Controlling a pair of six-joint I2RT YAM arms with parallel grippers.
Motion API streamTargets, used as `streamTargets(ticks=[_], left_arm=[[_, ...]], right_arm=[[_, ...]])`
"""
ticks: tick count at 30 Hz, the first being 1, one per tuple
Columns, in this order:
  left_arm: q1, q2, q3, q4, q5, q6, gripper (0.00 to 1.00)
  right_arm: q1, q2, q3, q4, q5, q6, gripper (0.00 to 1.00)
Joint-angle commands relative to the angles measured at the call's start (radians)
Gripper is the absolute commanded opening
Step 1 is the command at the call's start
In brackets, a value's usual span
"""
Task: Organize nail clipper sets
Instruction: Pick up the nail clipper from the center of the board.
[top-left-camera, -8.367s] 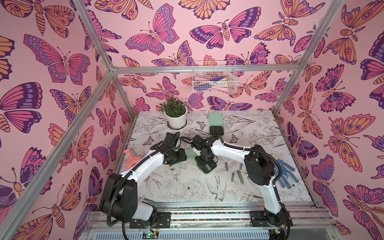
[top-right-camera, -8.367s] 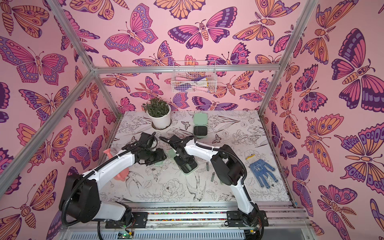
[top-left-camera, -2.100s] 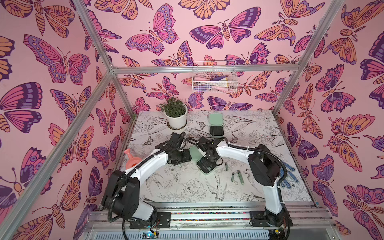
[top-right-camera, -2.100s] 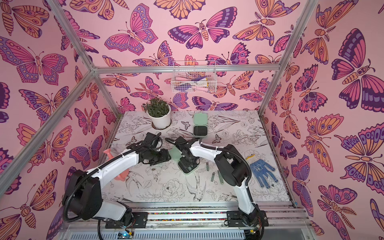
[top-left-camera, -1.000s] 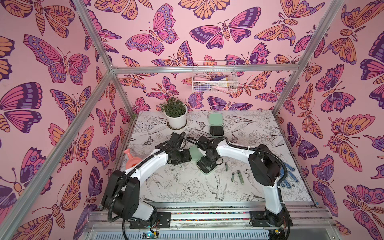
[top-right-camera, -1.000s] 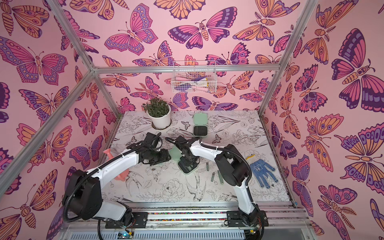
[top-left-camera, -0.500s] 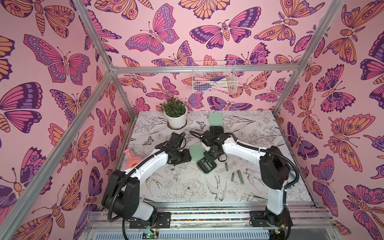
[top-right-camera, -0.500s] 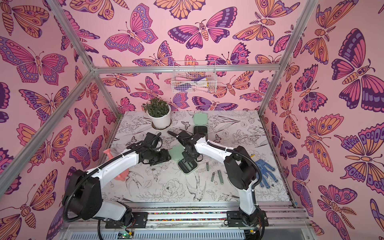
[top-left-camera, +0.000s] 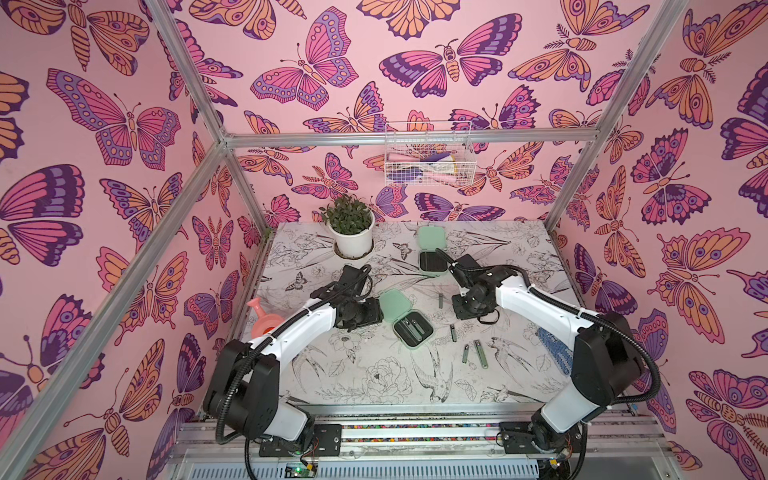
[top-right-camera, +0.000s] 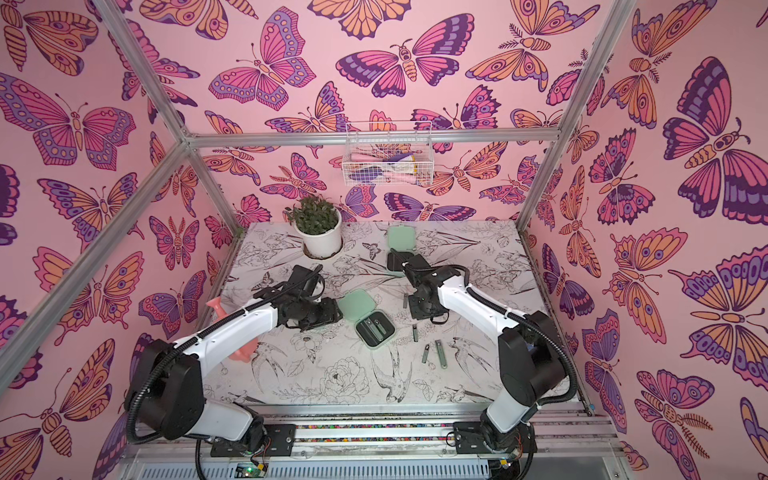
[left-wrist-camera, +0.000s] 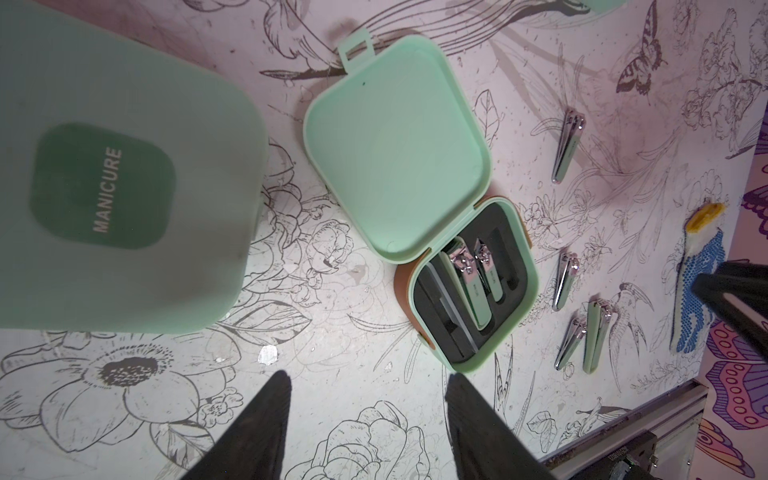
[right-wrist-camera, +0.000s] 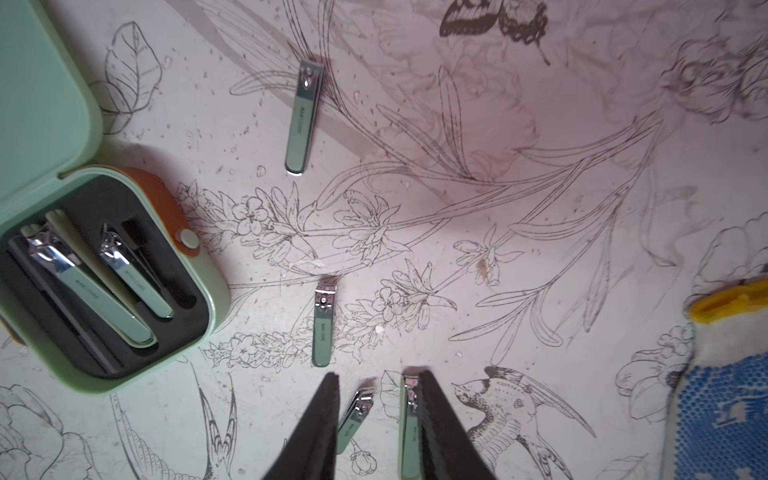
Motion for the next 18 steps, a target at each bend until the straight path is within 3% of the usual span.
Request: streamTargets(ticks=[1,18], left_arm=[[0.006,-0.01,-0.022,0.005,0.014,0.0,0.62],[0.006,0.002,-0.017,0.005,0.019,0.002,0.62]], right_arm=[[0.001,0.035,-0.005,0.079,-0.053,0.058,0.36],[0.001,0.374,0.249,0.187,0.042,0.188,0.42]])
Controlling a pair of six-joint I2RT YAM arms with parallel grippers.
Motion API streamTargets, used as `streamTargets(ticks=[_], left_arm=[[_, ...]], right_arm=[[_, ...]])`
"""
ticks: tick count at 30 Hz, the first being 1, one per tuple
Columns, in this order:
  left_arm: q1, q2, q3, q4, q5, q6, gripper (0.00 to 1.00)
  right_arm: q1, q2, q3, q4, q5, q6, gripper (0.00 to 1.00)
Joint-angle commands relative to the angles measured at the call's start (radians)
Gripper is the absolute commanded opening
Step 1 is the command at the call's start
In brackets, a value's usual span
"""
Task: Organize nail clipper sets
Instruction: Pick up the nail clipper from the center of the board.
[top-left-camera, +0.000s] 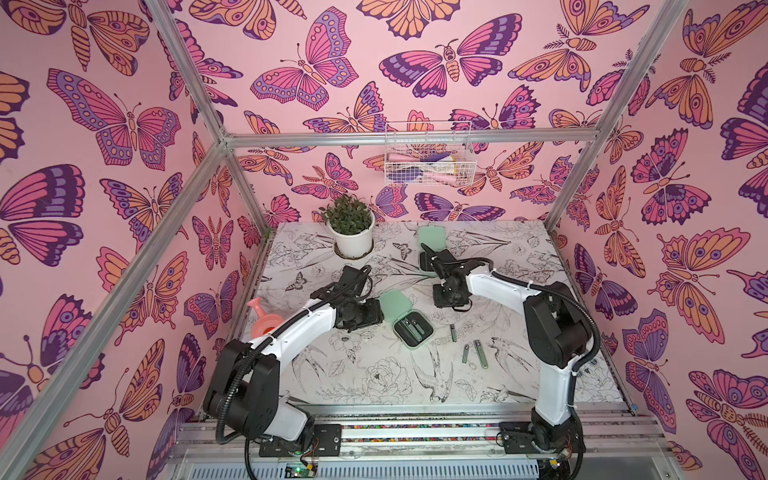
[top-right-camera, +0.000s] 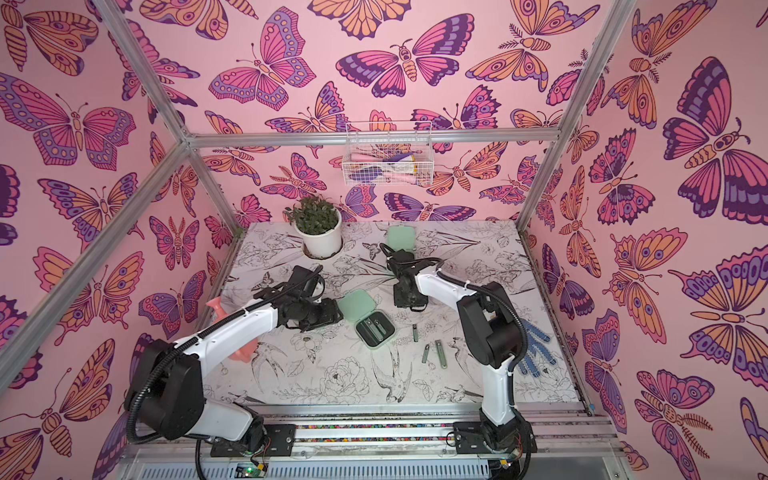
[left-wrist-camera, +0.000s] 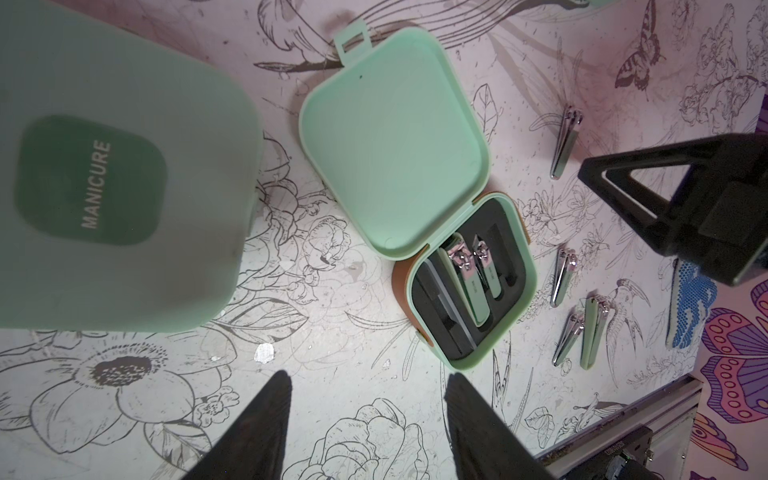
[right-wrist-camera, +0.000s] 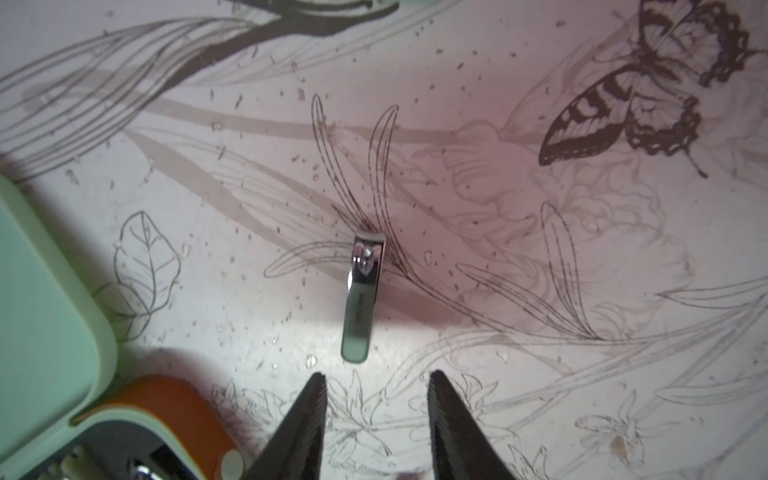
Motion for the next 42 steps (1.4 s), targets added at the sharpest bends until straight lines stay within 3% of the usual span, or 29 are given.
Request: streamTargets(ticks=[1,8,25,35,42], left_arm=[[0.006,0.004,-0.012,0.003,0.005,0.003,0.62],[0.005,0.016,-0.012,0.007,0.009,0.005,0.61],[0.007,0.011,-0.012,0.008,0.011,0.005,0.61],[0.006,-0.006,-0.023,0.007,0.01,-0.002,0.61],[0.006,-0.006,-0.021,0.008,0.013,-0.011,0.6]], right_arm=[[0.002,0.045,0.048,0.008,0.037,0.057,0.42],[0.0,0.108,0.094,0.001,0.069,0.074,0.35],[0.0,0.109,0.068,-0.001,0.079,0.058,0.02],[0.061,-0.049,-0.002,-0.006,-0.028,-0.298,0.01],[0.143,-0.134,-0.052,0.011,-0.079,-0.428,0.01]])
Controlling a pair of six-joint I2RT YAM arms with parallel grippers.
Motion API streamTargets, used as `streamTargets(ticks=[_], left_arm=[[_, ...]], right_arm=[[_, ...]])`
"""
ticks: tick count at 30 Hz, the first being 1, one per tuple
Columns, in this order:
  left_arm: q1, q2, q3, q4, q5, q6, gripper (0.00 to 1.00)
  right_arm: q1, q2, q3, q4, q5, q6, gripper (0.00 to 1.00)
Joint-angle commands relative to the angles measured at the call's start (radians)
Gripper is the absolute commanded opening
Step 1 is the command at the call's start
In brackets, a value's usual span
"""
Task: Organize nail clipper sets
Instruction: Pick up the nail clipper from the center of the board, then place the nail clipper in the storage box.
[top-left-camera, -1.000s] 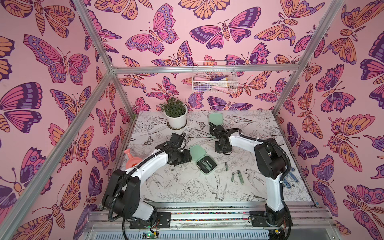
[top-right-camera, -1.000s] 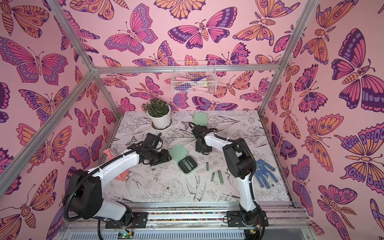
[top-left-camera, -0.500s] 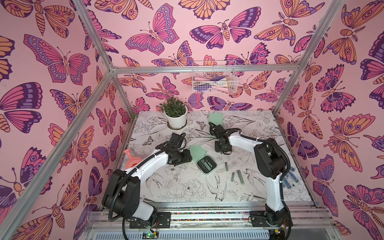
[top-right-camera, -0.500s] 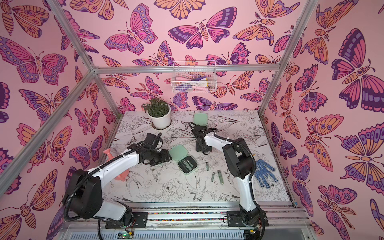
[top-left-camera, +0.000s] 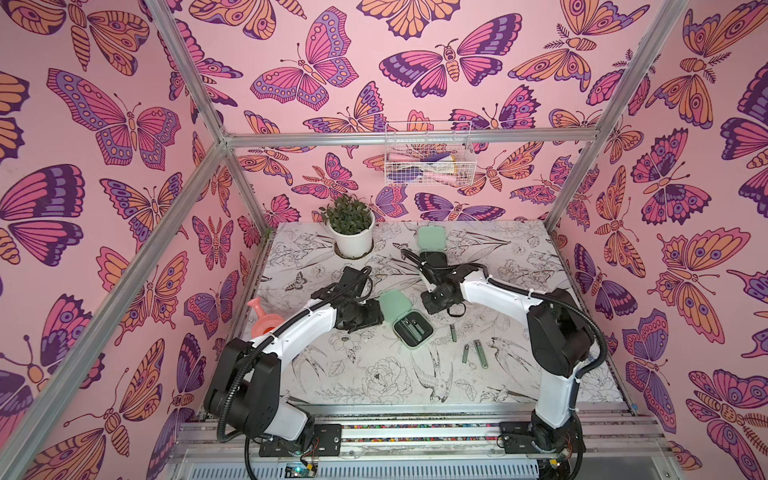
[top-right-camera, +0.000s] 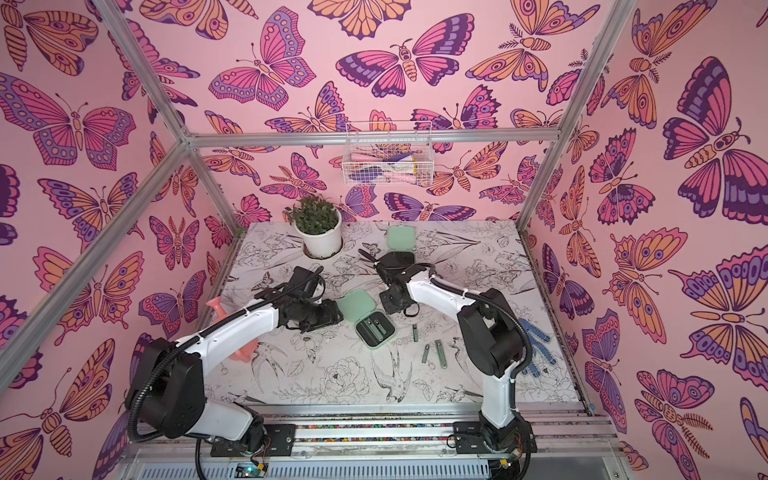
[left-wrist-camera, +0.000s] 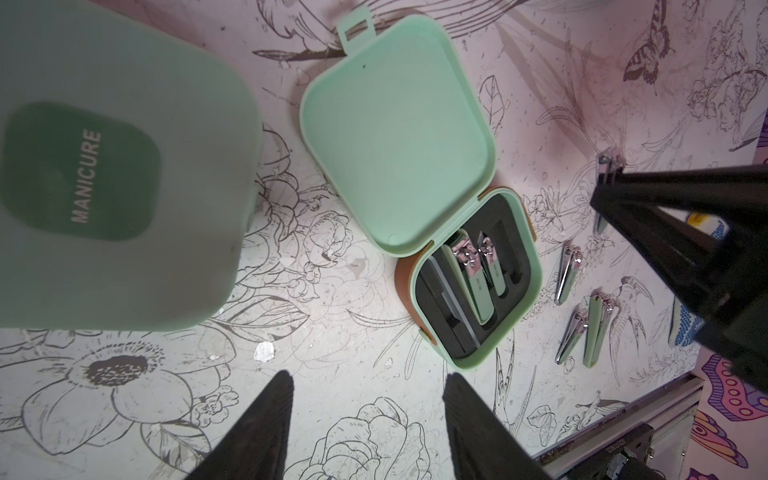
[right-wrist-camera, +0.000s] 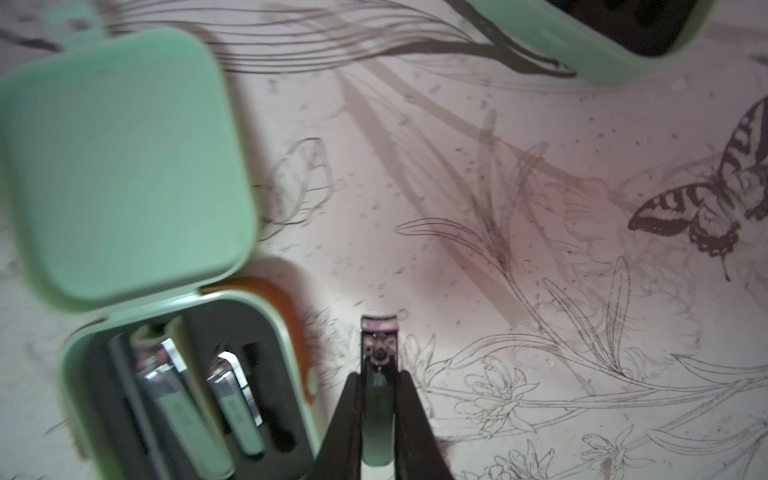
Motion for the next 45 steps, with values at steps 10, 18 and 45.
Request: streamTargets(ticks=[10,18,45], left_arm=[[0.006,-0.024,-0.02,0.002,0.007,-0.009,0.6],[0.006,-0.021,-0.021,0.002,0.003,-0.01,0.6],[0.006,-0.017,-0.023,0.002,-0.002,-0.007,0.6]], right_arm=[[0.048,0.018,-0.02,-0.001,-0.108,-0.14,0.01],[0.059,0.063,-0.019,-0.002,-0.132,-0.169,0.0],[0.07,0.081,-0.056,0.019,-0.109,-0.14,0.0]])
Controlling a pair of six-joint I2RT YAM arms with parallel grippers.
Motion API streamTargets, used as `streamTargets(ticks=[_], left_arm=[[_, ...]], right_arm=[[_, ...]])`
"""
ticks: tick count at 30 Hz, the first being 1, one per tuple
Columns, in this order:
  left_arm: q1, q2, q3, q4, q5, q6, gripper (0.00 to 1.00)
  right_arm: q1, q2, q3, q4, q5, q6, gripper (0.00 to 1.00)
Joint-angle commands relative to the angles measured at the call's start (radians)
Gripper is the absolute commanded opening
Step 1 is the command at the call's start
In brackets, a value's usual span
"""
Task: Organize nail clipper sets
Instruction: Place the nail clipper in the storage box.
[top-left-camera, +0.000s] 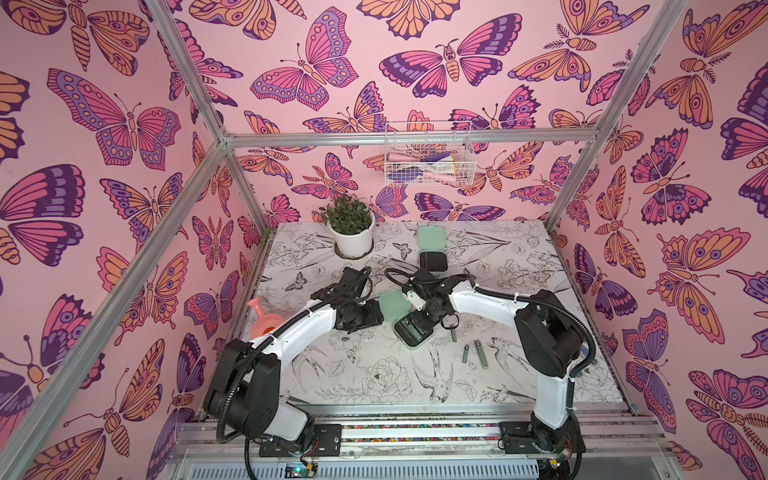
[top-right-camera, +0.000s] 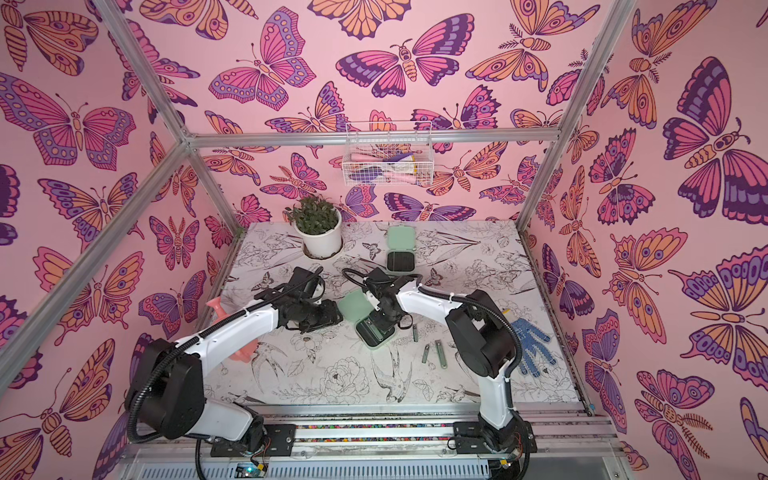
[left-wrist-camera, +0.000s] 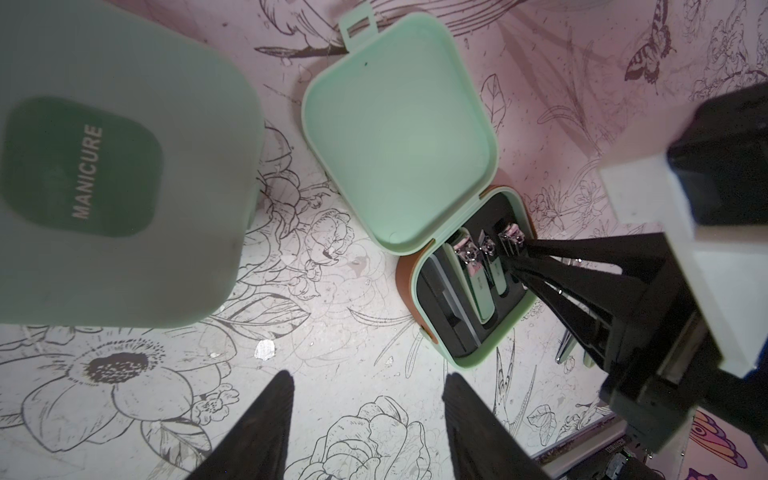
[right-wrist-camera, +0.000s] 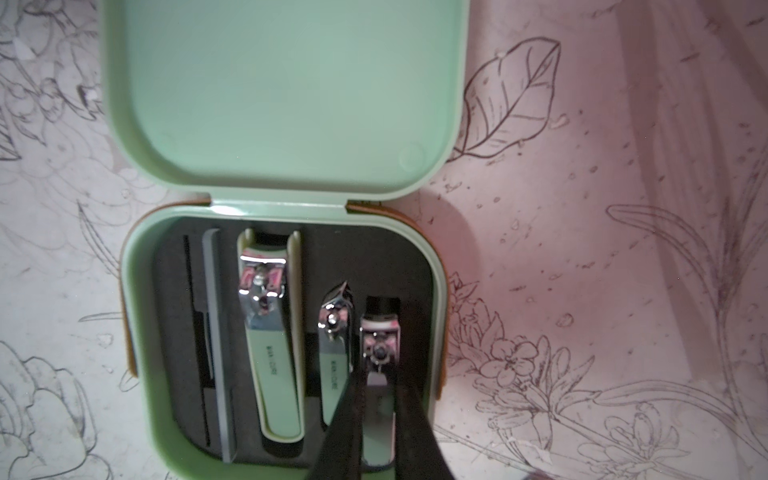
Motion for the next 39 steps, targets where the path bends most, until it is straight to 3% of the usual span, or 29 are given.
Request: streamTargets(ticks=[1,10,27,39], left_arm=[[0.007,-0.014,-0.018,0.003,-0.002,-0.003,0.6],[0.006,-0.017,-0.025,0.005,-0.031,0.001,0.6],[0.027,-0.008,-0.023,0.005,-0.029,0.036,0.6],[0.028,-0.004,-0.018,0.005,-0.023,0.039,0.6]], right_arm=[[0.008,0.014,-0.012,0.007,-0.004,-0.004,0.0],[0.009,0.008,-0.017,0.002,-0.015,-0.019,0.0],[0.011,0.058,0.042,-0.026,0.048,0.073,0.0],[0.021,-0.015,0.072,-0.05,0.082,0.076,0.0]])
